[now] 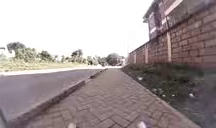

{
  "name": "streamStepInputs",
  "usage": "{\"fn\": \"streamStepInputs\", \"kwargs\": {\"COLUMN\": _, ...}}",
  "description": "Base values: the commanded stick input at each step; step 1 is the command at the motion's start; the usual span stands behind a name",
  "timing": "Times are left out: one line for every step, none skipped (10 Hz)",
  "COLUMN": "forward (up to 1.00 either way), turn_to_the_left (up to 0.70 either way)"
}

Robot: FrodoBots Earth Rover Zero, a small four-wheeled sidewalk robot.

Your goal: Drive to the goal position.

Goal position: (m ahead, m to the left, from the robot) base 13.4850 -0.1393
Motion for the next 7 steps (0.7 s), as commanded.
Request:
{"fn": "streamStepInputs", "kwargs": {"forward": 1.00, "turn_to_the_left": 0.00}}
{"fn": "streamStepInputs", "kwargs": {"forward": 1.00, "turn_to_the_left": 0.00}}
{"fn": "streamStepInputs", "kwargs": {"forward": 1.00, "turn_to_the_left": 0.00}}
{"fn": "streamStepInputs", "kwargs": {"forward": 1.00, "turn_to_the_left": 0.00}}
{"fn": "streamStepInputs", "kwargs": {"forward": 1.00, "turn_to_the_left": 0.00}}
{"fn": "streamStepInputs", "kwargs": {"forward": 1.00, "turn_to_the_left": 0.00}}
{"fn": "streamStepInputs", "kwargs": {"forward": 1.00, "turn_to_the_left": 0.00}}
